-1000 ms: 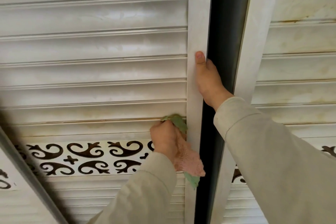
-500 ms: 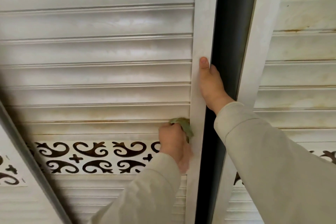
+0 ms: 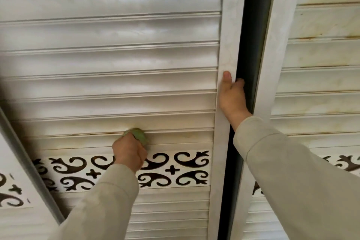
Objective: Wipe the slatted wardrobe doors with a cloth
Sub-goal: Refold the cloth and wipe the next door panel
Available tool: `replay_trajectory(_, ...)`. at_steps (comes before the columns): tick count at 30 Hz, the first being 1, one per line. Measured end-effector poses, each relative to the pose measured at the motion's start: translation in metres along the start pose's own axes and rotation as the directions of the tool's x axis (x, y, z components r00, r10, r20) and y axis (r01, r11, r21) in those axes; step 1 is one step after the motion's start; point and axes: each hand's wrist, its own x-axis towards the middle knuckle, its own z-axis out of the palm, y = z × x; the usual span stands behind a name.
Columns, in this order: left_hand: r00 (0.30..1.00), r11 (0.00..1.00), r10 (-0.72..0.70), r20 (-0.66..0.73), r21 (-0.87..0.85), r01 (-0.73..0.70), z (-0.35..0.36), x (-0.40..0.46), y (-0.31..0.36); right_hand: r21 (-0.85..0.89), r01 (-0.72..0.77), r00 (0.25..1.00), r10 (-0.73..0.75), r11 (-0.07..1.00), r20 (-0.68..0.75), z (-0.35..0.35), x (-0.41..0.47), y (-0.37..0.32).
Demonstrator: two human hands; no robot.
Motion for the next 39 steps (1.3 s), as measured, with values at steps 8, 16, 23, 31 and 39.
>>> replay_trajectory(8,0.976,0.991,-0.083,0.201,0.117,0.06,0.03,-0.022,-0.012,-0.483,0.269,0.858,-0.436,0.833,-0.273,0.049,-0.071,-0.036)
replay_trajectory(16,0.986,0.992,-0.053,0.157,0.123,0.033,-0.014,0.019,0.013,-0.65,0.56,0.788,-0.573,0.514,0.225,0.092,-0.049,-0.021)
replay_trajectory(23,0.991,0.968,-0.077,-0.114,-0.248,0.047,-0.086,0.043,0.063,-0.685,0.524,0.787,-0.595,0.506,0.162,0.106,-0.046,-0.013)
replay_trajectory(31,0.989,0.883,0.073,0.129,-0.469,-0.004,-0.03,0.049,0.056,-0.678,0.538,0.773,-0.615,0.502,0.158,0.108,-0.042,-0.012)
replay_trajectory(39,0.766,0.914,0.196,0.613,0.169,-0.369,0.039,-0.004,0.011,-0.684,0.545,0.745,-0.654,0.484,0.132,0.106,-0.033,-0.006)
